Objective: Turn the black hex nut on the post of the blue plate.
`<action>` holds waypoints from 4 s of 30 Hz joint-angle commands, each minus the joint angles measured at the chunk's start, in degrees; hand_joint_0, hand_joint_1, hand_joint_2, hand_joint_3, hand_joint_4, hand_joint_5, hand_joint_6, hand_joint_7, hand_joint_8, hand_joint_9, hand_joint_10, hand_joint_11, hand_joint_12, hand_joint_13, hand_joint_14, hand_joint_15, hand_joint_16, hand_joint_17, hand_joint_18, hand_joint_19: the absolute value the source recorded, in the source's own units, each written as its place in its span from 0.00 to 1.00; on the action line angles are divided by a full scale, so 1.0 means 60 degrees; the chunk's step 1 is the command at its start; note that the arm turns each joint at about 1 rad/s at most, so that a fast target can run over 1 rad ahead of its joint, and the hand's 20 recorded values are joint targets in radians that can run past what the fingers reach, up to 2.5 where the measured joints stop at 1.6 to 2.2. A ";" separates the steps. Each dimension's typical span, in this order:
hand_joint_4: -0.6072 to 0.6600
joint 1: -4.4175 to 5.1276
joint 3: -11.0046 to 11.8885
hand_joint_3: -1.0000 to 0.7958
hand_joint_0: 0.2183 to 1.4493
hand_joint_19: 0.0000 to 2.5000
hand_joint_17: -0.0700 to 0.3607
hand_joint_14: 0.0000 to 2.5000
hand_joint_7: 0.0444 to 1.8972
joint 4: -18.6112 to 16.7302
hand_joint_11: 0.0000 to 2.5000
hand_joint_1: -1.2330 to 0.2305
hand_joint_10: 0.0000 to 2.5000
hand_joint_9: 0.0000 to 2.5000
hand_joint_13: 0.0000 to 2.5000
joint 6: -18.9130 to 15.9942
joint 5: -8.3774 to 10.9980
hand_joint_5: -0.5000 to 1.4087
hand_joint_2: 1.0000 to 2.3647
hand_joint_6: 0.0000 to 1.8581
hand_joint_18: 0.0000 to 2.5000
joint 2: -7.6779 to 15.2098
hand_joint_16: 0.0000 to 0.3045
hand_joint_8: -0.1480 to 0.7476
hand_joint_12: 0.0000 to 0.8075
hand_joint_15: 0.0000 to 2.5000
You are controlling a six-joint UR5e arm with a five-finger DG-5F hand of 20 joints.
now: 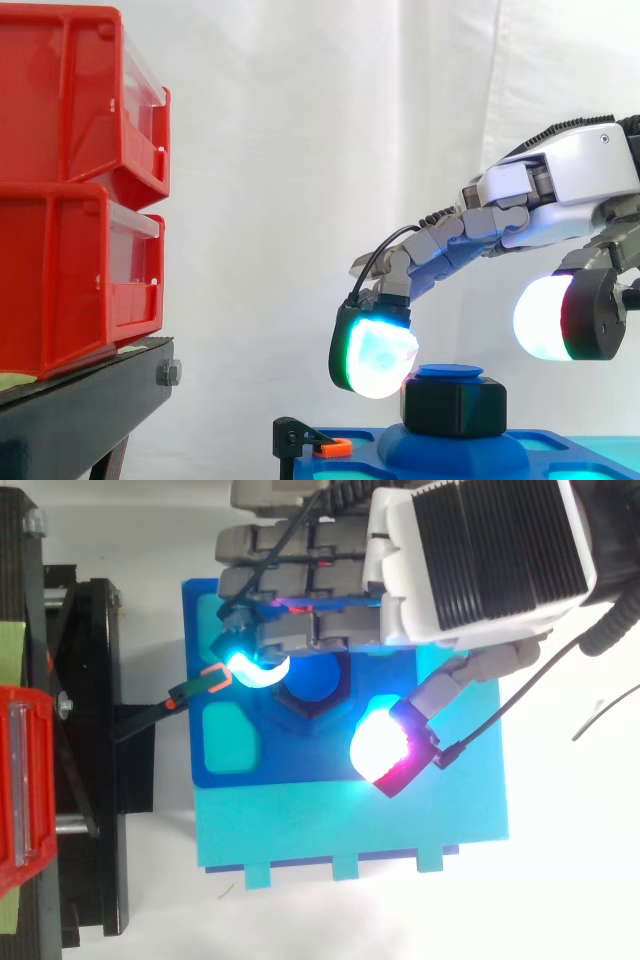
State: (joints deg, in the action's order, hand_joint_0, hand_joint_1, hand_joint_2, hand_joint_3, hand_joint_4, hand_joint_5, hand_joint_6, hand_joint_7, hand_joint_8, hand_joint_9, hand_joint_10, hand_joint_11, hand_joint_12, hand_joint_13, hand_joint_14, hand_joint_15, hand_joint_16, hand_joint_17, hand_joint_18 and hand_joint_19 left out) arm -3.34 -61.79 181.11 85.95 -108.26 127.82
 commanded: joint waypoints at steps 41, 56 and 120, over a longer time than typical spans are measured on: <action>0.68 0.0102 0.0601 0.28 0.22 0.07 0.41 0.00 0.46 -0.0083 0.00 0.57 0.00 0.15 0.05 -0.0453 0.0232 0.17 0.00 0.27 0.00 0.0010 0.16 0.50 0.47 0.00; 0.69 0.0966 0.0425 0.28 0.21 0.06 0.41 0.00 0.47 0.0063 0.00 0.58 0.00 0.15 0.04 -0.0746 0.1345 0.17 0.00 0.27 0.00 0.0010 0.16 0.50 0.47 0.00; 0.69 0.0278 -0.0220 0.28 0.22 0.07 0.42 0.00 0.49 -0.0215 0.00 0.59 0.00 0.15 0.04 0.0529 0.0686 0.18 0.00 0.27 0.00 0.0010 0.16 0.49 0.47 0.00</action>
State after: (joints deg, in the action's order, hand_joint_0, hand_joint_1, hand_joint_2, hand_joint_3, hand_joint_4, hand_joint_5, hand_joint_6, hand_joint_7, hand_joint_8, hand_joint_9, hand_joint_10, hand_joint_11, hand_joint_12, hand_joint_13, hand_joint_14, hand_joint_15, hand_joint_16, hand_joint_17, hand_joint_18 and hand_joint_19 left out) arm -1.44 -63.11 179.81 88.82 -103.71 127.87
